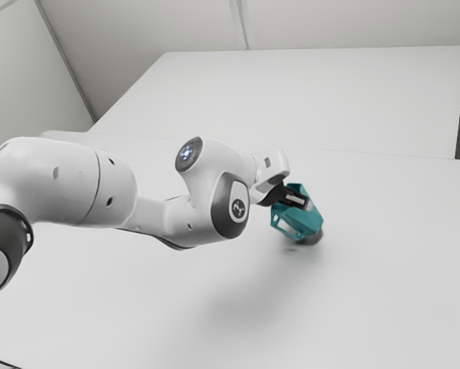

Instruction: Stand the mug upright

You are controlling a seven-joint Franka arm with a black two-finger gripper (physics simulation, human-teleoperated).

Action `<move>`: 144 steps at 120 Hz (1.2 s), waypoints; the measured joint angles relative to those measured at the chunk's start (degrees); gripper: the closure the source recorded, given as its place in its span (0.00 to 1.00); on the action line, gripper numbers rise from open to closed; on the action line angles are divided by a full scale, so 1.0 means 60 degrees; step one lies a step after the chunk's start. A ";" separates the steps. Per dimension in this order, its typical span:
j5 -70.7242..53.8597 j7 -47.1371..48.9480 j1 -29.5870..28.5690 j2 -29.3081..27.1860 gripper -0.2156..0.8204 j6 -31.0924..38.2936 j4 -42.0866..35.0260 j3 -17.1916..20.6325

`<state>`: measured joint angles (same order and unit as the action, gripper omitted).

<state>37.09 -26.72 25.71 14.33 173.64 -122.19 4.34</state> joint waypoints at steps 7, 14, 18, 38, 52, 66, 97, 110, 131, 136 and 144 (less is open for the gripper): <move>-0.0002 0.0051 -0.0015 -0.0281 0.95 -0.0361 -0.0029 -0.0168; -0.0081 0.0099 -0.0204 -0.0520 0.95 -0.0910 -0.0040 -0.0497; -0.0245 0.0126 -0.0485 -0.0647 0.95 -0.1260 -0.0043 -0.0595; -0.1724 0.0284 -0.2063 -0.0952 0.96 -0.2963 -0.0031 -0.1046; -0.2956 0.0409 -0.2673 -0.0981 0.96 -0.3810 0.0031 -0.1362; -0.3920 0.0532 -0.2988 -0.1060 0.96 -0.4547 0.0176 -0.1642; -0.4697 0.0756 -0.3703 -0.1014 0.96 -0.5631 0.0189 -0.1661; -0.4774 0.0828 -0.3695 -0.0885 0.96 -0.5832 0.0189 -0.1661; -0.4740 0.0837 -0.3697 -0.0950 0.70 -0.6179 0.0210 -0.1650; -0.4725 0.0830 -0.3699 -0.0963 0.61 -0.6260 0.0215 -0.1650; -0.4709 0.0832 -0.3698 -0.1006 0.51 -0.6360 0.0220 -0.1647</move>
<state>8.83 -21.73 3.52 8.29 135.49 -120.87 -5.55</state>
